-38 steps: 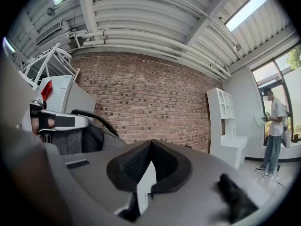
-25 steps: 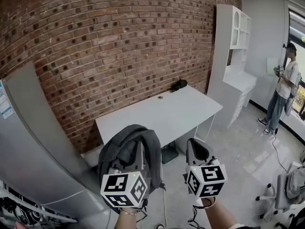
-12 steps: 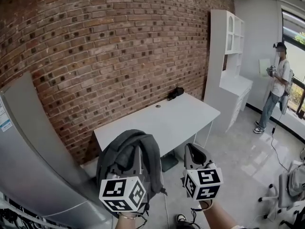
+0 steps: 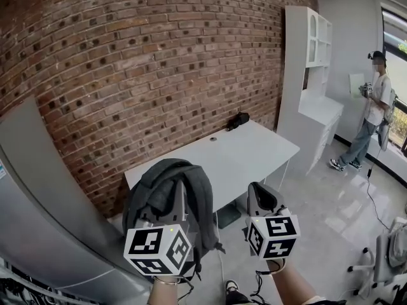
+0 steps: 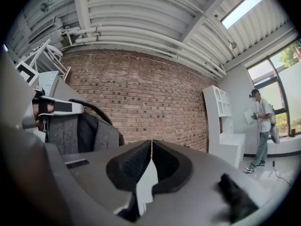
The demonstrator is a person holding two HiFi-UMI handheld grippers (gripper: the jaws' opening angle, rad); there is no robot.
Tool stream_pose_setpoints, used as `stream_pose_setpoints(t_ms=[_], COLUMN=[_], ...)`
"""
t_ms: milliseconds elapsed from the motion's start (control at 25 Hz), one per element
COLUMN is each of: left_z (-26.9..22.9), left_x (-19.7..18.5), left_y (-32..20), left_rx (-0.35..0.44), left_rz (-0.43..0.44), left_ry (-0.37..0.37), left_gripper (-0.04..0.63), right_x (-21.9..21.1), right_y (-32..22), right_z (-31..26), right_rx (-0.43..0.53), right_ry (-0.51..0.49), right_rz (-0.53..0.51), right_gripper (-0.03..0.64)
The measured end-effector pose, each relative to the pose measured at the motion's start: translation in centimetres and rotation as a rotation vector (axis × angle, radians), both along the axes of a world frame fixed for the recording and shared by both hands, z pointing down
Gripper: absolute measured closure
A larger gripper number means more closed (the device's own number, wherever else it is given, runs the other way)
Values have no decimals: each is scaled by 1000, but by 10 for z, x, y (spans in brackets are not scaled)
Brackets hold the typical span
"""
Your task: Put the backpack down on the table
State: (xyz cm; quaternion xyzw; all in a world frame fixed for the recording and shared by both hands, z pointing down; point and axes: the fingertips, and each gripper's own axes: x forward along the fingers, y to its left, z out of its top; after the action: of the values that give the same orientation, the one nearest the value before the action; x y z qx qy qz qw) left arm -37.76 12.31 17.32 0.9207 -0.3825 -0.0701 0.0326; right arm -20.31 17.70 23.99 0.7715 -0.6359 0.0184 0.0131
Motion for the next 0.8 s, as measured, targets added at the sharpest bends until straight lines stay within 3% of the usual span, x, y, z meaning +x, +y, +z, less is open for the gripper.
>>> stream_pose_setpoints(t_ms=[800], left_z=[-24], left_x=[77], left_y=[-108], left_rx=[33], left_rz=[-96], left_ry=[-7], left_gripper=[557], right_x=[84], right_y=[-127], right_z=[-8], right_rx=[34], right_ry=[-28], right_rz=[-85], right_gripper=[586])
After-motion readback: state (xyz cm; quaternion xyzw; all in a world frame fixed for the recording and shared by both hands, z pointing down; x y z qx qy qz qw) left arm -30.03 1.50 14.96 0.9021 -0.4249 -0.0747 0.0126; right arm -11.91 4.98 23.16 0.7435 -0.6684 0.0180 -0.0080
